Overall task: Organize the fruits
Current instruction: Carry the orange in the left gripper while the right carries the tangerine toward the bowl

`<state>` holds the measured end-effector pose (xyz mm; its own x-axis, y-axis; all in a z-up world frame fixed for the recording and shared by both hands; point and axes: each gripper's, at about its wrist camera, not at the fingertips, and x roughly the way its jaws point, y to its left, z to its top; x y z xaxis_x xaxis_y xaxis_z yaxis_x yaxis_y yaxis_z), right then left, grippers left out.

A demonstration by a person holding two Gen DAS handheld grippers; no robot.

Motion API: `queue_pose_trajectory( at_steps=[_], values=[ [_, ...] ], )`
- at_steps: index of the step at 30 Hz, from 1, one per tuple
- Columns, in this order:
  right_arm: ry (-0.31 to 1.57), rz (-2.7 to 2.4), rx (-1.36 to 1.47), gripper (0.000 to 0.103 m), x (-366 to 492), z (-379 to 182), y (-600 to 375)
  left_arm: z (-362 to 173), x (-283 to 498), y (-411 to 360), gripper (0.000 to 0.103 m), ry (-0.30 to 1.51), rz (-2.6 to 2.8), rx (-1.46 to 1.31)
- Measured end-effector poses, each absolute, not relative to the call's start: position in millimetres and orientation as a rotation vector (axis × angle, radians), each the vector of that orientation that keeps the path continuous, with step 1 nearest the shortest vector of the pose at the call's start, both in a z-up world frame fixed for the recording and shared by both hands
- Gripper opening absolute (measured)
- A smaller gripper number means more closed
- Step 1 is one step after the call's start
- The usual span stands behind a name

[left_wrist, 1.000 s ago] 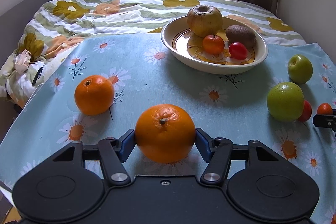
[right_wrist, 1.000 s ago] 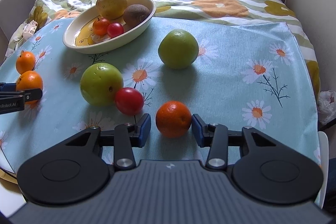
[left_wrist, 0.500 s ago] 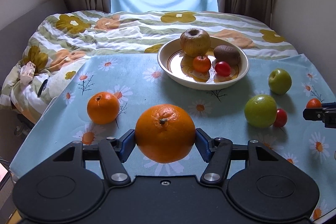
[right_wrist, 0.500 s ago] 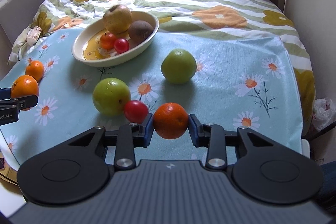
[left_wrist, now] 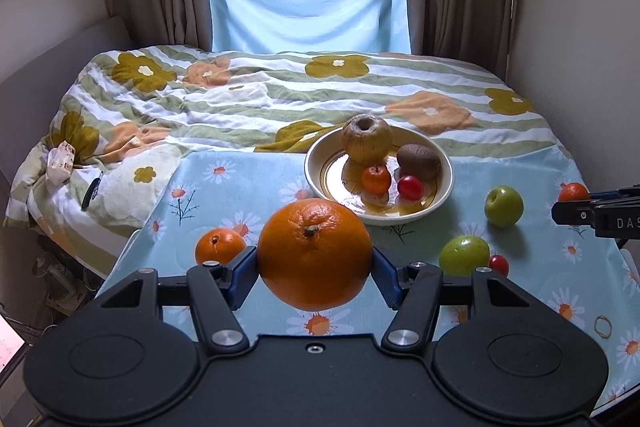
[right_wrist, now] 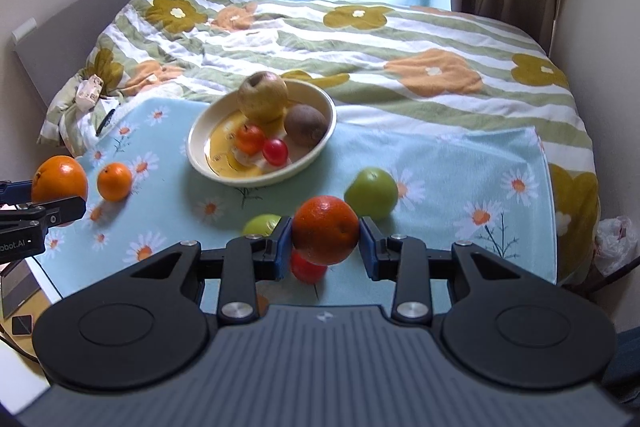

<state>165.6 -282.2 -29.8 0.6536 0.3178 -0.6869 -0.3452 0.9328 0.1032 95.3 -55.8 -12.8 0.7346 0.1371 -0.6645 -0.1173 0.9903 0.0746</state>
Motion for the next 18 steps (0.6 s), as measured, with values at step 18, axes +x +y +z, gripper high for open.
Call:
queue_pose_trajectory(
  at_steps=[18],
  values=[
    [0.767,0.279,0.011,0.05,220,0,-218,12,182,-17,0.065,0.732,-0.022,0.09]
  ],
)
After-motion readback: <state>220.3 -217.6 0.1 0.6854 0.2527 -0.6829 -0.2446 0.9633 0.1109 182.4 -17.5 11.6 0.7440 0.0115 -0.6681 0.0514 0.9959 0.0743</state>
